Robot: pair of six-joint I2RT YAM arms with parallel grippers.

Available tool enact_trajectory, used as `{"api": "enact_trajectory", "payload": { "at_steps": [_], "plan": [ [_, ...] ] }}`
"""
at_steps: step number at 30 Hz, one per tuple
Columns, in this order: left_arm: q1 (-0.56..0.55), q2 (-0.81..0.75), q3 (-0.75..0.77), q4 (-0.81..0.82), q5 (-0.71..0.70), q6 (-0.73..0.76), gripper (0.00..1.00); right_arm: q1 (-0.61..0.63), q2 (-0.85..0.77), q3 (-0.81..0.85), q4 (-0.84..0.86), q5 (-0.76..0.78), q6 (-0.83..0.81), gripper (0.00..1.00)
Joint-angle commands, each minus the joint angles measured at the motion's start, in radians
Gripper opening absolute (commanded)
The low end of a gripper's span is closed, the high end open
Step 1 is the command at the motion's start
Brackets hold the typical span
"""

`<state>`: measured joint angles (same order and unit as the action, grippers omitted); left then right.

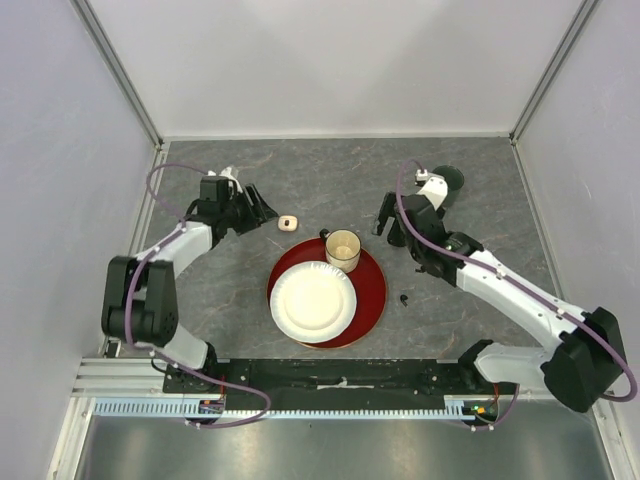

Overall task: Insert the wireless bluetooth earbuds into the charging case
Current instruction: Place the charging case at the center of the board, then pick up the charging case at the center of the board.

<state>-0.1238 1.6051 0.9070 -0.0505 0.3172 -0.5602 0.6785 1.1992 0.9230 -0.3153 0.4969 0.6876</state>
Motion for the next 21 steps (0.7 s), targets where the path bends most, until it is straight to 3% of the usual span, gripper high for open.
{"api": "enact_trajectory", "payload": {
  "at_steps": [1, 3, 7, 12, 21],
  "plan": [
    [0.003, -0.189, -0.031, -0.009, -0.043, 0.08, 0.68, -0.108, 0.063, 0.016, -0.028, -0.091, -0.009, 0.96],
    [0.003, -0.288, -0.051, 0.004, -0.041, 0.091, 0.68, -0.167, 0.088, 0.016, -0.013, -0.144, -0.058, 0.96],
    [0.003, -0.436, -0.124, 0.118, 0.129, 0.135, 0.68, -0.203, 0.123, -0.052, 0.129, -0.319, -0.319, 0.97],
    [0.003, -0.546, -0.171, 0.164, 0.259, 0.167, 0.69, -0.211, 0.203, -0.111, 0.247, -0.311, -0.482, 0.97],
    [0.003, -0.602, -0.198, 0.173, 0.275, 0.186, 0.69, -0.237, 0.321, -0.141, 0.364, -0.267, -0.513, 0.95]
  ]
}}
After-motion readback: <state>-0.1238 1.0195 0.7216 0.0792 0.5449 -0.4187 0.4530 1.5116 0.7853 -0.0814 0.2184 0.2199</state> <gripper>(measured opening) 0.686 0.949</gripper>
